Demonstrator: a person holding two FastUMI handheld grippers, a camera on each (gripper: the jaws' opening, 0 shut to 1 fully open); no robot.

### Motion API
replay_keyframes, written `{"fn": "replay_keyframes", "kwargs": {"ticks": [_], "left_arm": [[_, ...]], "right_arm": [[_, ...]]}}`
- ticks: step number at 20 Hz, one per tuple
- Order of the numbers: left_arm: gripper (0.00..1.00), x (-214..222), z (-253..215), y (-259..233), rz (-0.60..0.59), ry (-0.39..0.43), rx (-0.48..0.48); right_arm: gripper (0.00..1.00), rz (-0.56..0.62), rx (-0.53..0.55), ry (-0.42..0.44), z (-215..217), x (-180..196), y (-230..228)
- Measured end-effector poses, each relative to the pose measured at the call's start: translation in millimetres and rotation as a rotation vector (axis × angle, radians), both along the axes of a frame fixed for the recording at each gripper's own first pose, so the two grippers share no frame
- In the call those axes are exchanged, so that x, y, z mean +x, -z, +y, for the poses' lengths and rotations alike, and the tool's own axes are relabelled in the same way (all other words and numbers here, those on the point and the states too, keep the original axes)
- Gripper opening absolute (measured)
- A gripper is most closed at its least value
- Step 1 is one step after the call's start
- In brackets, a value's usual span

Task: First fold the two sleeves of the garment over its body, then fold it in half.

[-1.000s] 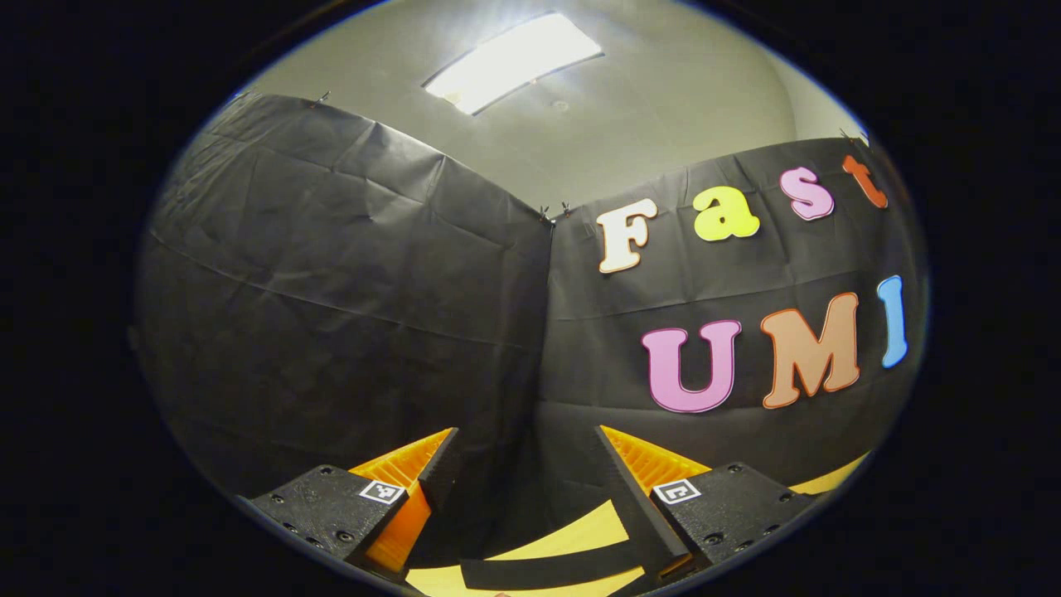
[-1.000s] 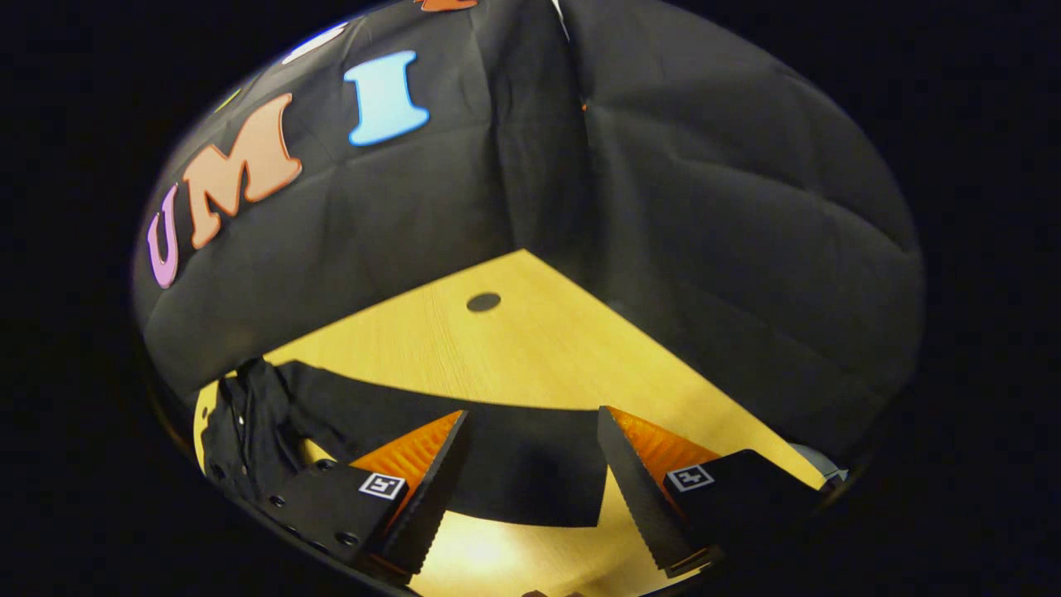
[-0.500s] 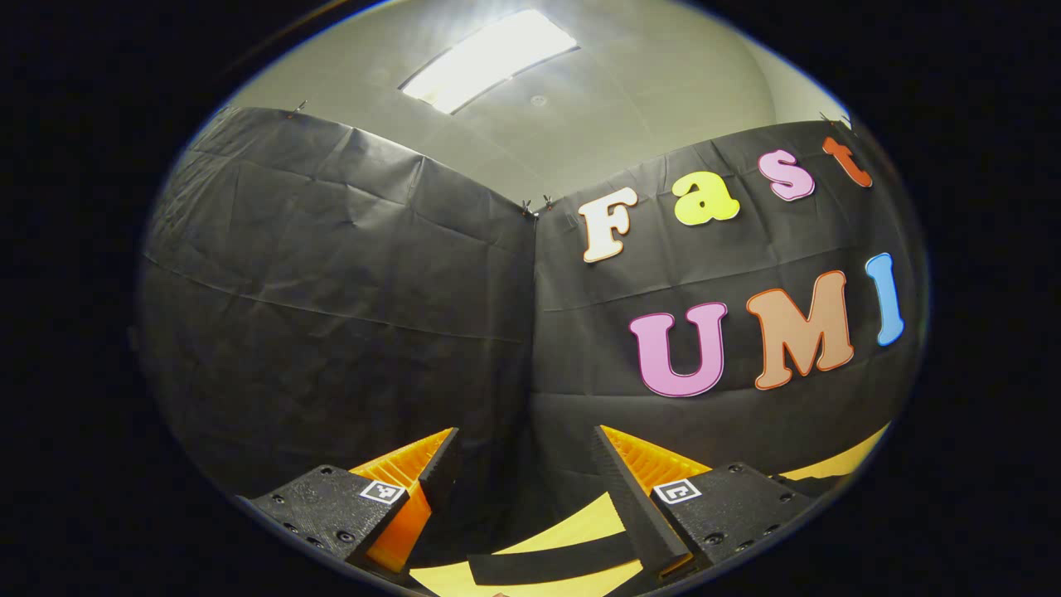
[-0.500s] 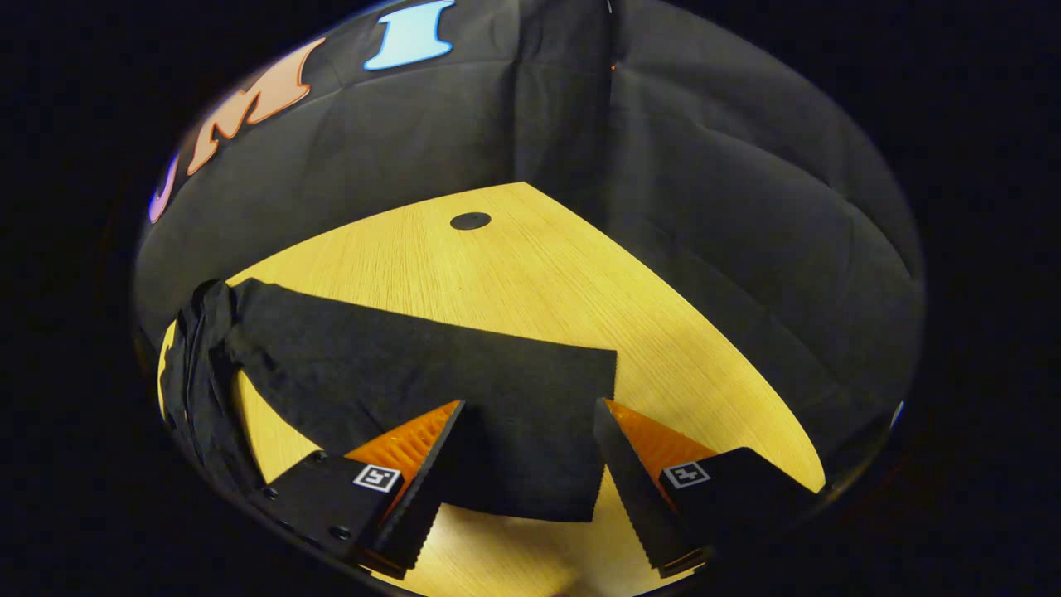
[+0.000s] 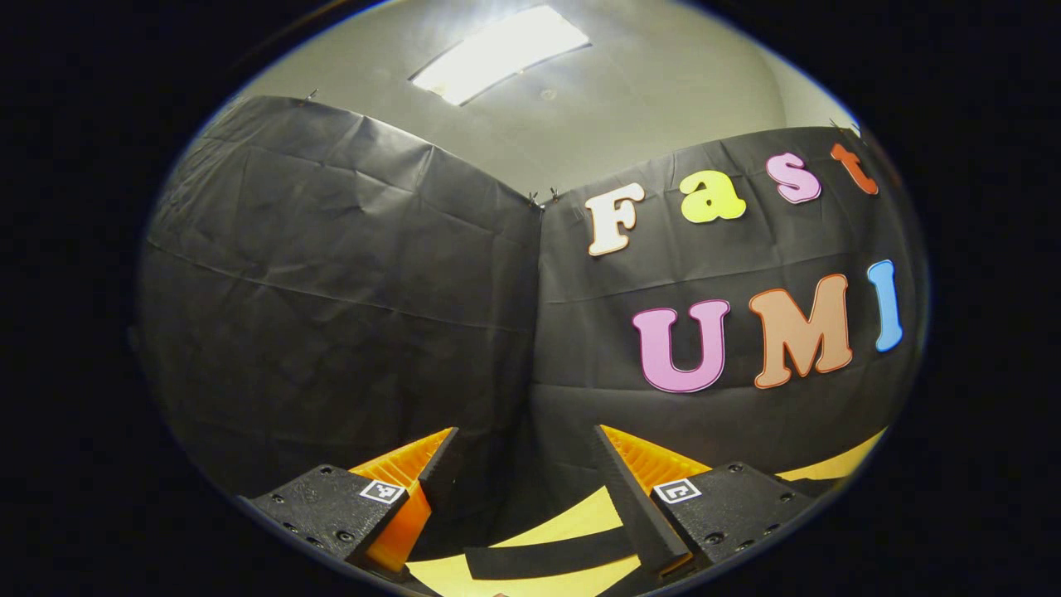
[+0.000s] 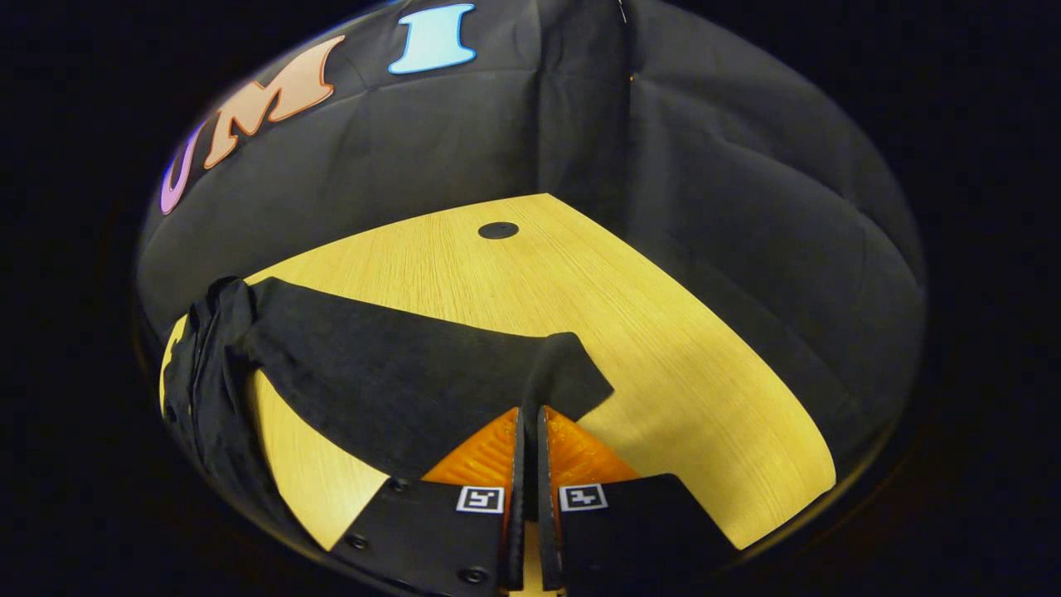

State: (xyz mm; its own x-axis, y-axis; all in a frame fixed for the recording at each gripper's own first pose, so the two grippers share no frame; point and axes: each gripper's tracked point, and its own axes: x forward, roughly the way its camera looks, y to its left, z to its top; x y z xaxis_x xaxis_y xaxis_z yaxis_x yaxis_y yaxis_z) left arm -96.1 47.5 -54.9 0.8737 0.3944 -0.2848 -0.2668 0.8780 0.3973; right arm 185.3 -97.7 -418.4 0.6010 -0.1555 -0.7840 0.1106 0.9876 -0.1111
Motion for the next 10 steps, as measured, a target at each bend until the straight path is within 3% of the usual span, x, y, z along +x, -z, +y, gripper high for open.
{"fn": "replay_keyframes", "kwargs": {"ticks": [5,10], "left_arm": [[0.93,-1.7,12.7,-14.7,-0.032,0.009,0.009],[0.92,-9.6,37.0,-14.9,-0.043,-0.022,-0.021]], "right_arm": [[0.0,-0.063,0.077,0.054,10.0,12.9,-31.7],[0.03,-0.181,0.067,-0.042,61.7,45.3,-111.6]]}}
